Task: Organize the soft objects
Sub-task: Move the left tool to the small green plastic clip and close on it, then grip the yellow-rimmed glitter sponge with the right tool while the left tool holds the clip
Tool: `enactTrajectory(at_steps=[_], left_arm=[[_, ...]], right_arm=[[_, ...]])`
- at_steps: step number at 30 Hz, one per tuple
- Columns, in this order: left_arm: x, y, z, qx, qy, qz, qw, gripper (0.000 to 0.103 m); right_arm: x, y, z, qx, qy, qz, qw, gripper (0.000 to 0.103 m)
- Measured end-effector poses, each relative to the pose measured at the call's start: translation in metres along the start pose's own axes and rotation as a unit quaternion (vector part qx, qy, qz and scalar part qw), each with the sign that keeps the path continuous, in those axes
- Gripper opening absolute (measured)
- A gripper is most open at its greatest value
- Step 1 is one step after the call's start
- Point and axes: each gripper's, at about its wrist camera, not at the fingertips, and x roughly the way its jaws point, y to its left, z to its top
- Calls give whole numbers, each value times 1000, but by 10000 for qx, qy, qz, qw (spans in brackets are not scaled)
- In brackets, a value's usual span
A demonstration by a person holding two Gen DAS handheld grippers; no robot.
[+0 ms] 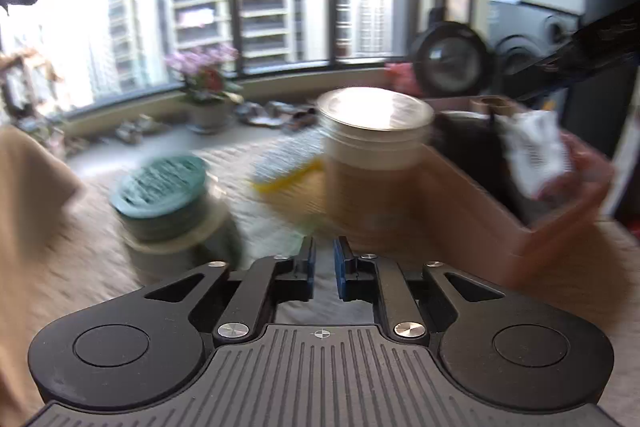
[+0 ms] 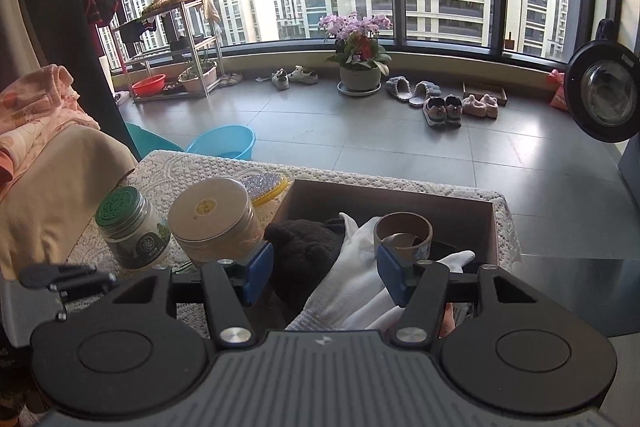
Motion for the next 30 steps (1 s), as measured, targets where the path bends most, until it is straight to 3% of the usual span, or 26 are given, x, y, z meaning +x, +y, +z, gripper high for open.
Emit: enactTrajectory(at_steps=[6, 9, 16, 25, 30], left_arm=[[40, -8, 14, 666, 482, 68, 9966, 20], [59, -8, 14, 662, 726, 268, 9948, 20], [57, -7, 8, 524, 588, 330, 9963, 17], [28, 19, -7, -328, 614, -238, 9973, 11], [9, 28, -24, -630, 566, -804, 9932, 10]], right_arm=[[-6, 5, -3, -94, -33, 40, 9999, 58], [-7, 3, -6, -100, -24, 44, 9999, 58], [0, -6, -8, 71, 45, 3, 10000, 58], [-6, 32, 26, -249, -148, 133, 9995, 58], [44, 73, 75, -505, 467, 370, 9969, 58]])
